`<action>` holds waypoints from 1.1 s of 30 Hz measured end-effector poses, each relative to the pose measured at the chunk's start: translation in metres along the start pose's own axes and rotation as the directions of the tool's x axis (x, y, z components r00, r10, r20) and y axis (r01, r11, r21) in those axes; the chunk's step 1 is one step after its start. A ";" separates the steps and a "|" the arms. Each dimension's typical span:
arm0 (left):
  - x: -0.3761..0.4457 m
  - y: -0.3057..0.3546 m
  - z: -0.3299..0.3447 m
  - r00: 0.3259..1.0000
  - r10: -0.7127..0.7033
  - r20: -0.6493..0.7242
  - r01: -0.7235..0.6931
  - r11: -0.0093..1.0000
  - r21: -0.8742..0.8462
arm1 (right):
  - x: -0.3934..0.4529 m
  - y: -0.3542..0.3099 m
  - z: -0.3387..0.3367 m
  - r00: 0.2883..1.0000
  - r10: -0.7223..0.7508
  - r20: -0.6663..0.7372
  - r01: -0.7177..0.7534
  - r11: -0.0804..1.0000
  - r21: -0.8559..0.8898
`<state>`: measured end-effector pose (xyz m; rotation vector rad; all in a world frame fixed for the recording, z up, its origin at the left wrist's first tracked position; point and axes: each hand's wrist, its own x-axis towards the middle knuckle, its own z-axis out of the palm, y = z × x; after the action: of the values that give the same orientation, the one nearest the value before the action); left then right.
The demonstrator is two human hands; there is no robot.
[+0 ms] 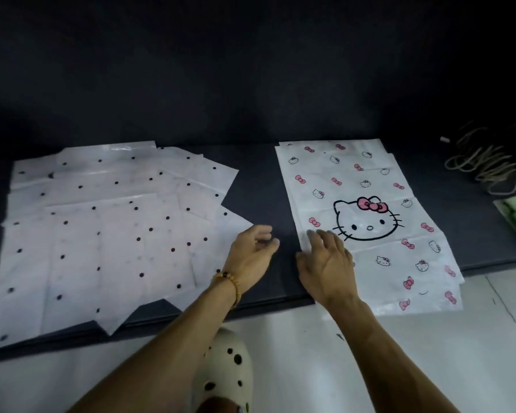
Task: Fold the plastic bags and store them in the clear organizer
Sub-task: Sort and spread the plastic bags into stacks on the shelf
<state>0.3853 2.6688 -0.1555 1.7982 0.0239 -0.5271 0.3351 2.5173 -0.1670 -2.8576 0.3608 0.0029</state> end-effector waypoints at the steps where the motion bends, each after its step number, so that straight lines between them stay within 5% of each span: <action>1: -0.011 -0.008 -0.018 0.999 0.023 -0.040 -0.024 1.000 -0.020 | 0.001 -0.015 0.001 1.000 -0.007 -0.018 0.007 0.999 0.042; 6: -0.068 -0.046 -0.126 0.942 0.053 -0.332 -0.030 0.997 0.073 | 0.006 -0.115 0.018 0.980 -0.170 0.104 0.136 0.951 0.277; 9: -0.092 -0.071 -0.190 0.869 0.050 -0.493 0.088 0.963 0.253 | 0.010 -0.172 0.032 0.932 -0.327 0.155 0.283 0.926 0.248; 12: -0.102 -0.094 -0.236 0.876 0.022 -0.482 0.252 0.831 0.496 | 0.019 -0.218 0.047 0.905 -0.384 0.183 0.369 0.923 0.114; 16: -0.107 -0.123 -0.257 0.944 0.044 -0.326 0.223 0.643 0.732 | 0.036 -0.255 0.058 0.957 -0.046 0.287 0.050 0.999 -0.004; 19: -0.109 -0.132 -0.260 0.934 0.084 -0.348 0.236 0.587 0.774 | 0.047 -0.262 0.064 0.920 0.117 0.375 -0.195 0.965 0.176; 21: -0.109 -0.131 -0.260 0.923 0.106 -0.370 0.251 0.562 0.788 | 0.047 -0.264 0.065 0.920 0.099 0.379 -0.219 0.932 0.288; 23: -0.108 -0.125 -0.261 0.919 0.127 -0.373 0.254 0.532 0.808 | 0.043 -0.267 0.060 0.958 -0.025 0.285 -0.084 0.928 0.364; 28: -0.092 -0.094 -0.270 0.829 0.220 -0.515 0.152 0.797 0.585 | 0.031 -0.269 0.022 0.876 -0.367 0.314 0.108 0.783 0.613; 31: -0.079 -0.071 -0.283 0.916 0.248 -0.314 -0.018 0.809 0.587 | 0.027 -0.273 -0.008 0.741 -0.526 0.418 0.177 0.753 0.633; 33: -0.074 -0.061 -0.290 0.960 0.236 -0.149 -0.116 0.825 0.553 | 0.027 -0.280 -0.021 0.712 -0.542 0.447 0.178 0.755 0.632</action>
<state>0.3999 2.9727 -0.1279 2.3800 -0.1613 -0.2087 0.4295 2.7672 -0.0762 -2.1263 -0.3315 0.6313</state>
